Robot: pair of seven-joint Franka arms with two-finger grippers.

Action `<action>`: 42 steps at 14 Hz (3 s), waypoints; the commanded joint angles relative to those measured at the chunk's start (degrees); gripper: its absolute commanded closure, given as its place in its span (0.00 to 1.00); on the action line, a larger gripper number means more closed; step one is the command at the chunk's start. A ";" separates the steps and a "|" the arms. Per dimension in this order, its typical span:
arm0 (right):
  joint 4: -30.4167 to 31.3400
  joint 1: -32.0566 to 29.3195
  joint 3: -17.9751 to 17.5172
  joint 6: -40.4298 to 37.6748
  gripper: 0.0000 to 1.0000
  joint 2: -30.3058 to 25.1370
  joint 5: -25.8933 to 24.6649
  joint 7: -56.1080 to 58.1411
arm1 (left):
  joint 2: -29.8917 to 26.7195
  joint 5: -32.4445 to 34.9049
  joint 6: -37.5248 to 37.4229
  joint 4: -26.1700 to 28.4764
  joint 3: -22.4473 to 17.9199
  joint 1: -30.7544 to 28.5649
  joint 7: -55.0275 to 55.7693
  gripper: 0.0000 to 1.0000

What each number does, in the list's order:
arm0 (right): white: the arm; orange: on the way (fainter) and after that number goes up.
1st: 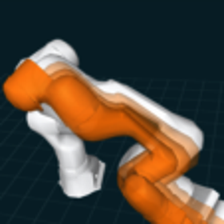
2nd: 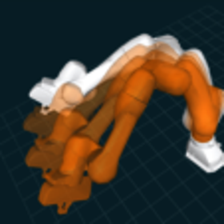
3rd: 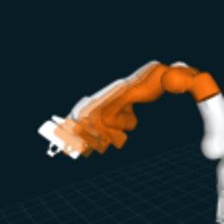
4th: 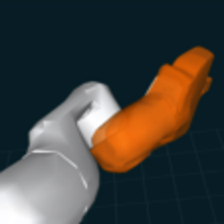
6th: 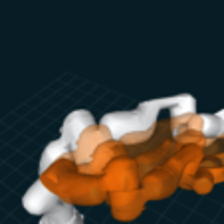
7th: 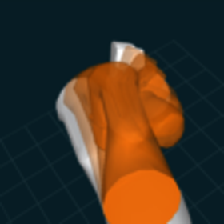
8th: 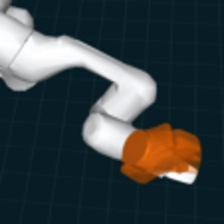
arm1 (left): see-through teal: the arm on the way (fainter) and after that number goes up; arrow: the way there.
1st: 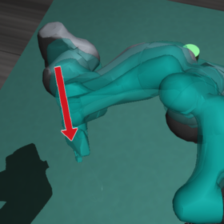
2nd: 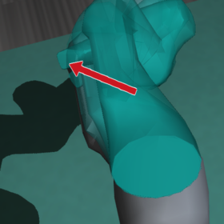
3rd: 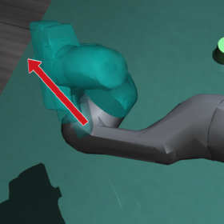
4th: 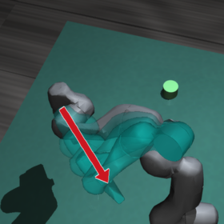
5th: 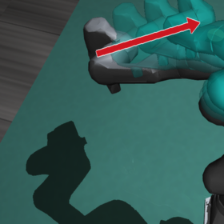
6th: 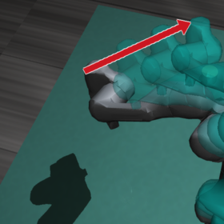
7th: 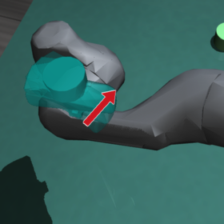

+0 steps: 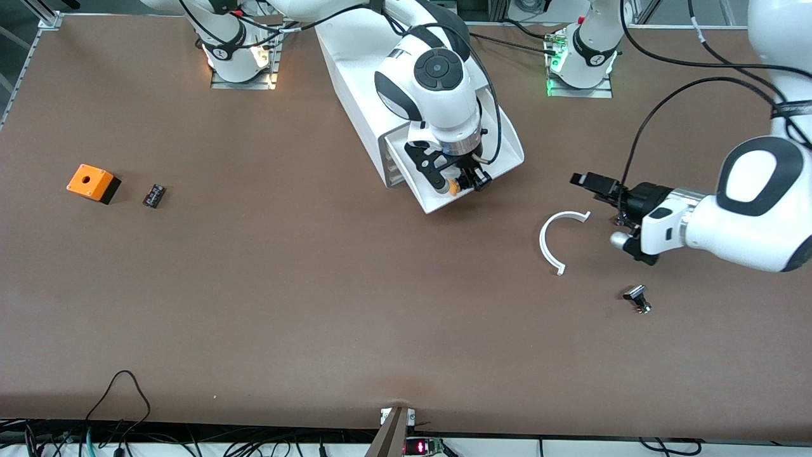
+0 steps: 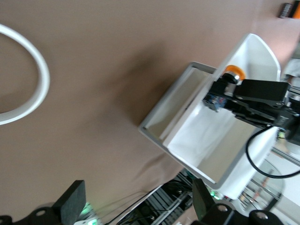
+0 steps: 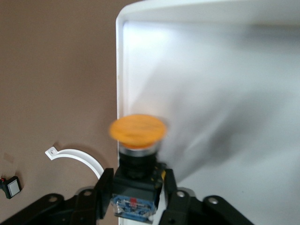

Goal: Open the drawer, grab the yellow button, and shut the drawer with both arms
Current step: 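Grasp the yellow button with the right gripper while the left gripper releases, then lift the yellow button out with the right gripper while the left gripper returns, then push the drawer shut with the left gripper while the right gripper carries the button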

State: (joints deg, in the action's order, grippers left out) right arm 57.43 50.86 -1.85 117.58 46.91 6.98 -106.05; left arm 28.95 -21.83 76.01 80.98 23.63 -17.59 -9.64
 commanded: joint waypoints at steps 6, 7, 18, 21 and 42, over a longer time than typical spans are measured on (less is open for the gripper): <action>-1.71 -2.51 -0.17 -9.29 1.00 -6.12 0.14 1.97 | -2.32 30.40 -6.40 -12.24 0.72 7.74 5.24 0.00; -1.71 -3.48 -0.17 -10.87 1.00 -7.09 0.14 5.56 | -2.15 31.74 -6.23 -13.64 0.63 7.83 5.07 0.00; 0.21 -23.60 2.27 -32.67 1.00 -15.00 2.87 60.04 | -16.26 21.92 23.60 15.11 0.54 3.53 15.86 0.00; 9.85 -23.88 12.01 -32.25 1.00 -19.83 2.95 78.66 | -20.78 21.91 37.59 26.84 1.68 3.88 20.18 0.00; 61.57 -25.72 35.25 19.70 0.94 -15.72 17.35 128.82 | -11.37 27.02 47.04 27.83 6.43 21.80 71.43 0.00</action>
State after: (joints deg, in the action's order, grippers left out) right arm 119.05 25.41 33.55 136.04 29.06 20.61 21.19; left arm 17.75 4.62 125.11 108.93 29.77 2.66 59.95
